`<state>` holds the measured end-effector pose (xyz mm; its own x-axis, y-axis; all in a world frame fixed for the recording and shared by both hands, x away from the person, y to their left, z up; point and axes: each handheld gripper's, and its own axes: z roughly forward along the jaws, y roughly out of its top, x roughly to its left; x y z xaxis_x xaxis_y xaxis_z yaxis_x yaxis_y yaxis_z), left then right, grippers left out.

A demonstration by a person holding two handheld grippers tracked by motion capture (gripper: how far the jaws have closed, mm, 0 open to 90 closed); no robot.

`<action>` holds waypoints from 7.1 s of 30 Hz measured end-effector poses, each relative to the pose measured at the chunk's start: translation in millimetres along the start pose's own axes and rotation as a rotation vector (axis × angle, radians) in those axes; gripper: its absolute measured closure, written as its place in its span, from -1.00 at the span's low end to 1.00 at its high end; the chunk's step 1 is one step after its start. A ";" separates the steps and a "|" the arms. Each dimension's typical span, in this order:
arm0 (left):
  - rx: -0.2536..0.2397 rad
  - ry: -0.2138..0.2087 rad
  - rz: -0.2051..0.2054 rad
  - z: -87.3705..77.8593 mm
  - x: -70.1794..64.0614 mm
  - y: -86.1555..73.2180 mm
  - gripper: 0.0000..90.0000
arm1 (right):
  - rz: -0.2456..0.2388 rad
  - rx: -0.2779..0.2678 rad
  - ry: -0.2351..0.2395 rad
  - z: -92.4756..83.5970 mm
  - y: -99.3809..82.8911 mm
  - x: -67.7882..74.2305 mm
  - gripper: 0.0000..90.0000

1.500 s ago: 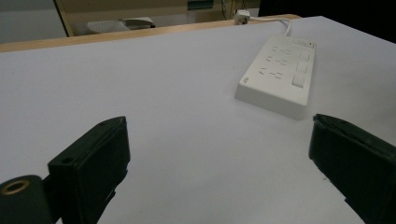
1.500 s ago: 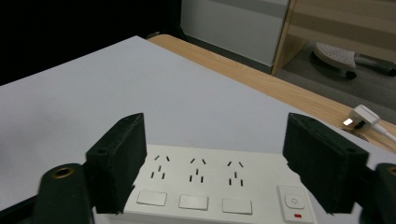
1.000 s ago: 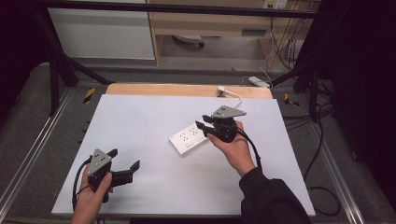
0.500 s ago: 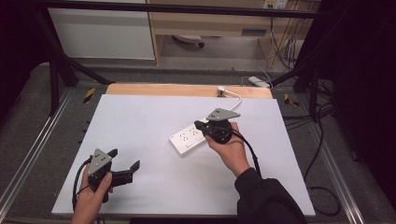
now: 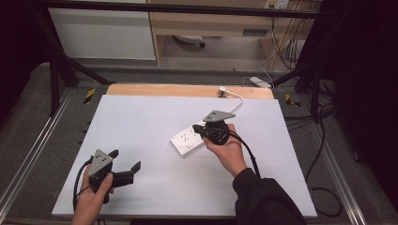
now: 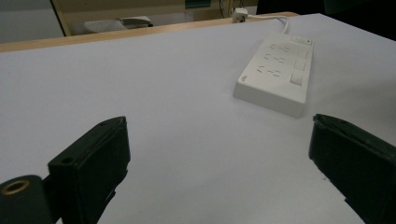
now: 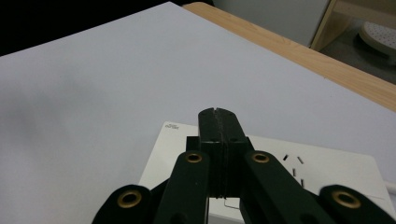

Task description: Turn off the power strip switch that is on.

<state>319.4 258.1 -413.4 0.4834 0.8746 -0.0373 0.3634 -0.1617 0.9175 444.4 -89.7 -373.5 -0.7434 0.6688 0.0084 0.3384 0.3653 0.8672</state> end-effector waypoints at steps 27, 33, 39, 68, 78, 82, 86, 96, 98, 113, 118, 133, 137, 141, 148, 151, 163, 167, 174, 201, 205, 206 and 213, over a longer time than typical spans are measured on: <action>-0.001 -0.004 0.002 -0.3 0.0 0.2 -0.88 | 0.053 0.050 0.024 29.8 -12.9 5.1 1.00; -0.001 -0.005 0.002 -0.1 -0.2 0.4 -0.88 | 0.059 0.056 0.028 33.1 -15.0 6.1 1.00; -0.001 -0.007 0.003 -0.3 -0.3 0.4 -0.88 | 0.067 0.058 0.031 36.2 -16.8 7.5 1.00; 0.000 -0.006 0.005 -0.4 0.2 0.5 -0.88 | 0.108 0.065 0.034 42.8 -29.8 10.4 1.00; 0.002 -0.010 0.003 0.1 -0.2 0.4 -0.88 | 0.109 0.078 0.034 42.6 -35.8 10.8 1.00; 0.002 -0.010 0.004 0.1 -0.3 0.4 -0.88 | 0.108 0.085 0.034 42.4 -38.5 11.1 1.00; 0.002 -0.010 0.004 0.1 -0.2 0.4 -0.88 | 0.107 0.090 0.037 42.8 -40.6 12.3 1.00; 0.002 -0.011 0.004 0.1 -0.2 0.4 -0.88 | 0.102 0.100 0.042 45.2 -43.7 15.2 1.00; 0.003 -0.011 0.004 0.2 -0.2 0.4 -0.88 | 0.101 0.103 0.042 45.5 -44.2 15.4 1.00; 0.003 -0.013 0.006 0.4 -0.6 0.4 -0.88 | 0.106 0.105 0.048 47.5 -48.0 17.5 1.00; 0.005 -0.014 0.007 0.5 -0.6 0.3 -0.88 | 0.108 0.100 0.050 47.2 -48.8 17.1 1.00; 0.010 -0.013 0.013 0.8 -0.8 0.3 -0.88 | 0.103 0.092 0.028 46.4 -50.4 20.5 1.00; 0.011 -0.013 0.013 0.8 -0.7 0.2 -0.88 | 0.106 0.081 0.024 46.9 -52.3 21.1 1.00; 0.011 -0.013 0.012 1.1 -0.8 0.1 -0.88 | 0.099 0.084 0.024 48.2 -53.8 23.3 1.00; 0.011 -0.015 0.009 0.9 -0.2 0.1 -0.88 | 0.109 0.084 0.026 49.4 -52.6 25.0 1.00; 0.011 -0.013 0.009 0.8 -0.1 0.1 -0.88 | 0.110 0.079 0.026 49.3 -51.9 24.1 1.00; 0.011 -0.003 0.011 -0.1 0.4 -0.1 -0.88 | 0.114 0.046 0.027 42.7 -46.9 21.2 1.00; 0.010 -0.002 0.010 -0.3 0.4 0.0 -0.88 | 0.120 0.038 0.024 39.5 -45.0 19.0 1.00; 0.011 -0.001 0.008 -0.4 0.0 -0.3 -0.88 | 0.126 0.024 0.026 31.6 -40.4 15.8 0.80; -0.015 0.011 -0.049 -7.5 4.2 -4.7 -0.88 | 0.125 -0.063 -0.016 -14.0 -20.9 12.9 -0.90; -0.017 0.015 -0.050 -8.8 4.9 -4.7 -0.88 | 0.123 -0.093 -0.010 -26.1 -19.7 8.9 -0.90; -0.020 0.015 -0.049 -8.4 5.0 -4.5 -0.88 | 0.125 -0.096 -0.009 -29.2 -19.6 8.1 -0.90; -0.022 0.018 -0.051 -7.6 5.7 -4.9 -0.89 | 0.127 -0.159 -0.023 -54.5 -22.7 0.1 -0.92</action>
<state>314.3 267.3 -415.1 0.4504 0.8894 -0.0779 0.3699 -0.1064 0.9230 405.2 -133.2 -366.0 -0.6866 0.7182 0.1132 0.3321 0.1712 0.9276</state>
